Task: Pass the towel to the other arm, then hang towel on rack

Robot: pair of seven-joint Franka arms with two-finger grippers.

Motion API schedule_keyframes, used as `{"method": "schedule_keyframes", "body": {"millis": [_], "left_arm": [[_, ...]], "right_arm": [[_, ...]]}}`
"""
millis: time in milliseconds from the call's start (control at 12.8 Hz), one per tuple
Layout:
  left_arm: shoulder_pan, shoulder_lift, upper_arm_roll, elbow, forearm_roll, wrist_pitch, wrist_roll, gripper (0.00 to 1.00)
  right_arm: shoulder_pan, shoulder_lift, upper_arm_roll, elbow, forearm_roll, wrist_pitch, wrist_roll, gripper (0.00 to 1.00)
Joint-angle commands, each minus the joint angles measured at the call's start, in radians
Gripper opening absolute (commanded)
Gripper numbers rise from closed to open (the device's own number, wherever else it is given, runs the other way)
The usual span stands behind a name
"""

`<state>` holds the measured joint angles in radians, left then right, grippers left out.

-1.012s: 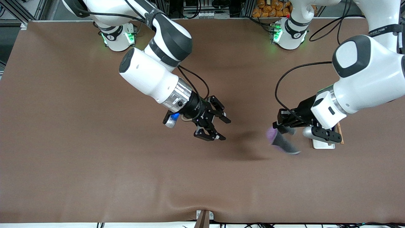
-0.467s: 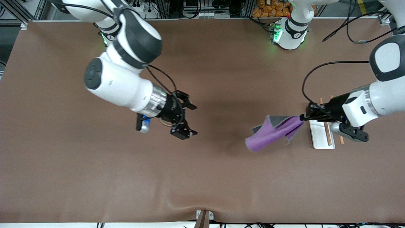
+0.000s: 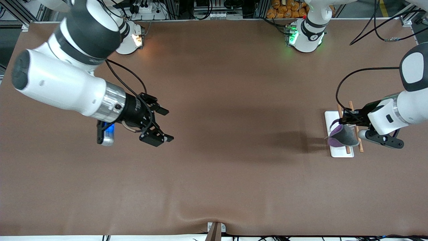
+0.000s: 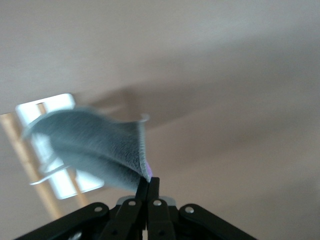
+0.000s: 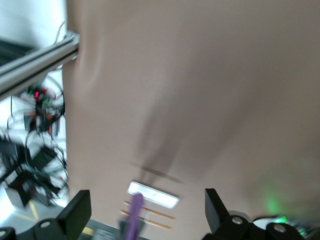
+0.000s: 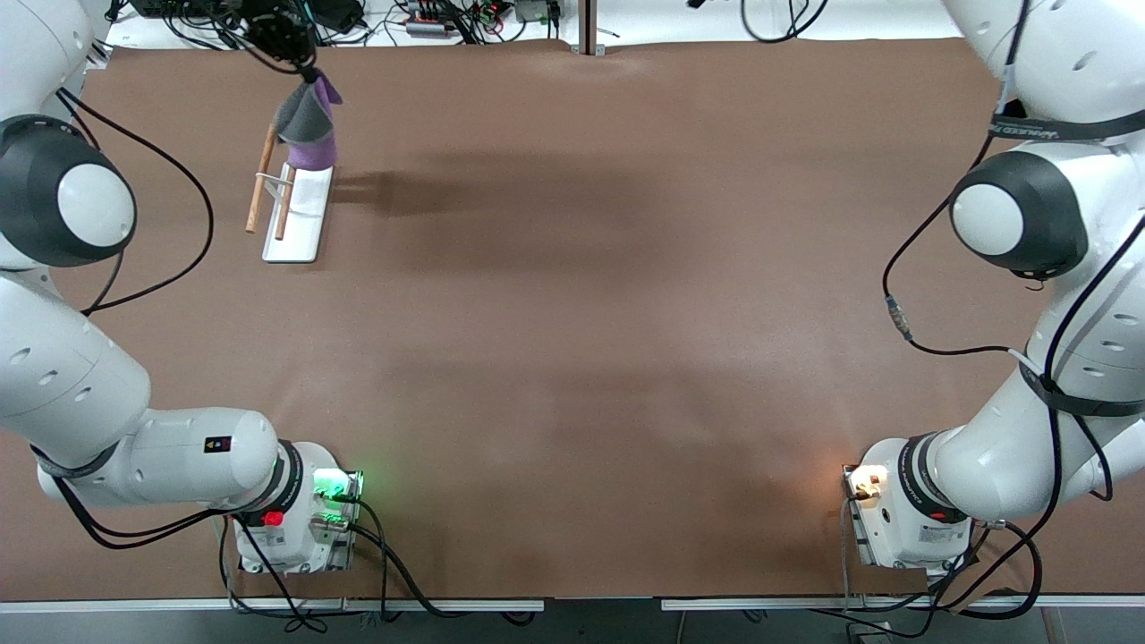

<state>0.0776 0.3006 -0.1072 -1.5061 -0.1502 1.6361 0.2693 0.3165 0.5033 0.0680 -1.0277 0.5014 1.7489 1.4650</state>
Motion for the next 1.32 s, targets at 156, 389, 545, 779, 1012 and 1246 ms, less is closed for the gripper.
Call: {"method": "schedule_keyframes", "body": {"millis": [156, 389, 545, 779, 1012, 1246], "left_arm": [[0.073, -0.02, -0.008, -0.042, 0.035, -0.013, 0.097, 0.0], [0.085, -0.023, -0.008, -0.078, 0.037, -0.03, 0.103, 0.0], [0.12, -0.026, -0.006, -0.102, 0.064, -0.03, 0.161, 0.0], [0.211, 0.006, -0.006, -0.095, 0.083, -0.028, 0.327, 0.0], [0.264, 0.012, -0.005, -0.089, 0.086, -0.018, 0.412, 0.0], [0.336, 0.06, -0.006, -0.088, 0.087, 0.039, 0.563, 0.0]], "right_arm": [[-0.12, -0.069, -0.007, -0.02, -0.004, -0.182, -0.353, 1.0], [-0.238, -0.077, -0.007, -0.02, -0.058, -0.342, -0.656, 1.0], [-0.275, -0.08, -0.011, -0.02, -0.174, -0.428, -0.939, 1.0], [-0.298, -0.094, -0.011, -0.02, -0.42, -0.437, -1.332, 1.0], [-0.309, -0.133, -0.01, -0.02, -0.492, -0.454, -1.48, 1.0], [-0.309, -0.192, -0.008, -0.026, -0.541, -0.526, -1.493, 1.0]]}}
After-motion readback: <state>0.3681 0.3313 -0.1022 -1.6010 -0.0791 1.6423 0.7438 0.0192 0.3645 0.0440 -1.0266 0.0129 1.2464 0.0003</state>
